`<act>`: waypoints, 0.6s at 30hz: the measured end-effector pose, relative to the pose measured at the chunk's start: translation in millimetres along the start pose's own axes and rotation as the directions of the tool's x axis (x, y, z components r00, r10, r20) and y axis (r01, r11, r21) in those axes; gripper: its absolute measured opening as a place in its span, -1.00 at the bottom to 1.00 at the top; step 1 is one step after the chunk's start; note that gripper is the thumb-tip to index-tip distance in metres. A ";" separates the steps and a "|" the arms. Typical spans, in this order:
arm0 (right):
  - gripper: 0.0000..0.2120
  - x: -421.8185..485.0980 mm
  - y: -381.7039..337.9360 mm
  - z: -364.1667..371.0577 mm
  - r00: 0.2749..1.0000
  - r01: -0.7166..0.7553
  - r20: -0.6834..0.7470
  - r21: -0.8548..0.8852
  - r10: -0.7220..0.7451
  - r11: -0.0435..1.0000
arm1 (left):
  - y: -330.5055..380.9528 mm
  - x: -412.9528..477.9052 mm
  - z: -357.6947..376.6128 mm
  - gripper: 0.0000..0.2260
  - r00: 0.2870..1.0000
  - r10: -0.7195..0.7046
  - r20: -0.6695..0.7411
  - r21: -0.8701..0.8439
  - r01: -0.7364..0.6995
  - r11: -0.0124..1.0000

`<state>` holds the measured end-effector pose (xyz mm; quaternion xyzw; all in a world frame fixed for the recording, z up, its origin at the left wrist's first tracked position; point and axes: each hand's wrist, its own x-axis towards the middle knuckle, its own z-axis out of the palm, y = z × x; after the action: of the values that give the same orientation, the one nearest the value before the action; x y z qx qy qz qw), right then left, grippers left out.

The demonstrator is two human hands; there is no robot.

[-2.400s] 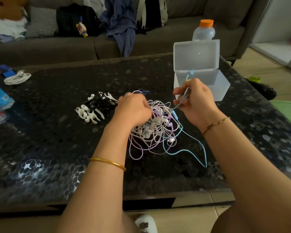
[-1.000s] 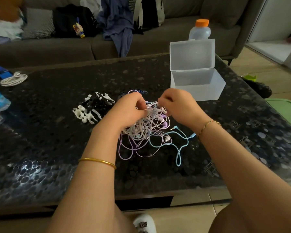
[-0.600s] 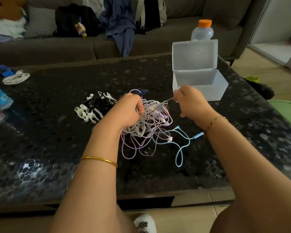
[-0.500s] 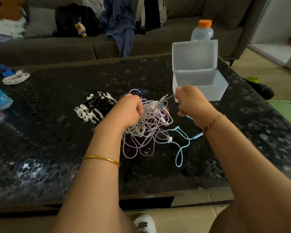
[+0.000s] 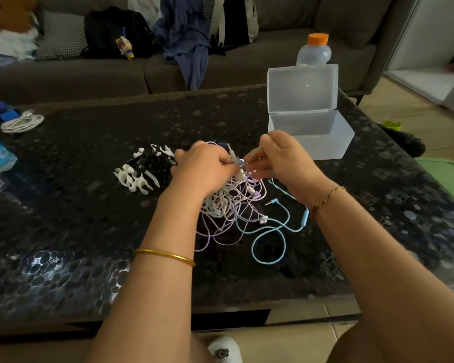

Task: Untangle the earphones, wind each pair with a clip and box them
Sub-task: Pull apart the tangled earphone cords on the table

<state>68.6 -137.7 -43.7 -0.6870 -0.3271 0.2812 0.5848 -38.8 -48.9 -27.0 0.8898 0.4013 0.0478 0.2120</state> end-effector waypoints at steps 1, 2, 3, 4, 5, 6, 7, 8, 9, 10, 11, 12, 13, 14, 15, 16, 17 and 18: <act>-0.79 -0.5 0.3 0.2 1.000 0.000 0.004 0.008 0.000 1.000 | 1.7 -1.6 -1.4 -0.82 1.000 0.000 -0.008 0.019 0.000 1.000; -0.80 -1.5 0.1 0.6 1.000 0.003 0.010 0.012 -0.003 1.000 | 2.2 -2.1 -1.7 -0.81 1.000 0.004 -0.017 0.039 -0.003 0.999; -0.81 -2.1 0.6 1.0 1.000 0.011 0.015 0.014 -0.011 1.000 | 2.6 -2.5 -1.9 -0.80 1.000 0.012 -0.027 0.049 -0.011 0.999; -0.81 -2.6 0.6 1.0 1.000 0.020 0.016 0.017 -0.020 1.000 | 1.8 -1.5 -0.9 -0.80 0.999 0.021 -0.034 0.035 -0.019 0.999; -0.80 -2.6 1.1 0.6 1.000 0.027 0.014 0.024 -0.027 0.999 | 1.2 -0.2 0.6 -0.83 0.999 0.031 -0.041 -0.010 -0.031 0.999; -0.80 -2.6 1.0 0.4 1.000 0.029 0.010 0.034 -0.030 0.999 | 0.5 1.5 2.5 -0.89 0.998 0.041 -0.048 -0.073 -0.045 0.996; -0.79 -2.5 1.0 0.1 1.000 0.029 0.004 0.042 -0.030 0.999 | 0.1 2.9 4.0 -0.90 0.997 0.056 -0.057 -0.136 -0.063 0.989; -0.80 -2.2 1.5 0.2 1.000 0.029 -0.001 0.040 -0.029 0.999 | -0.2 3.7 5.2 -0.87 0.996 0.063 -0.062 -0.187 -0.073 0.980; -0.81 -2.0 2.3 0.4 1.000 0.028 -0.005 0.029 -0.028 0.999 | -0.4 4.5 6.3 -0.88 0.996 0.060 -0.068 -0.222 -0.074 0.972; -0.81 -2.3 2.5 1.1 1.000 0.026 -0.006 0.017 -0.026 1.000 | -0.3 5.1 7.7 -0.90 0.996 0.057 -0.072 -0.238 -0.072 0.969; -0.81 -2.5 3.1 2.0 1.000 0.025 -0.005 0.010 -0.025 1.000 | -0.4 5.3 8.6 -0.92 0.996 0.054 -0.073 -0.245 -0.071 0.967; -0.81 -2.4 3.4 2.7 1.000 0.021 -0.006 0.005 -0.021 1.000 | -1.0 5.9 9.6 -0.93 0.996 0.055 -0.075 -0.253 -0.072 0.965; -0.80 -1.8 4.3 2.6 1.000 0.011 -0.009 -0.003 -0.011 1.000 | -1.8 6.3 10.2 -0.93 0.995 0.058 -0.078 -0.259 -0.077 0.963; -0.79 -1.6 4.3 1.7 1.000 -0.004 -0.008 -0.011 0.004 1.000 | -2.9 6.9 10.8 -0.92 0.995 0.061 -0.081 -0.263 -0.081 0.961; -0.77 -1.7 3.8 0.4 1.000 -0.019 0.000 -0.019 0.019 1.000 | -3.8 7.1 11.0 -0.92 0.995 0.061 -0.083 -0.265 -0.081 0.961; -0.74 -1.9 3.5 -1.0 1.000 -0.026 0.016 -0.036 0.027 0.999 | -4.7 7.6 11.1 -0.90 0.995 0.060 -0.084 -0.270 -0.080 0.960; -0.72 -2.2 3.5 -2.2 0.999 -0.019 0.034 -0.077 0.022 0.997 | -5.6 8.2 10.9 -0.89 0.994 0.061 -0.089 -0.277 -0.084 0.957; -0.71 -2.5 3.5 -2.8 0.999 -0.002 0.051 -0.141 0.009 0.990 | -6.2 8.7 11.1 -0.89 0.993 0.065 -0.098 -0.285 -0.091 0.954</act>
<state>69.6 -141.8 -46.7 -0.7199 -0.3590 0.2768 0.5256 -34.4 -42.6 -40.3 0.8614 0.3635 0.1532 0.3199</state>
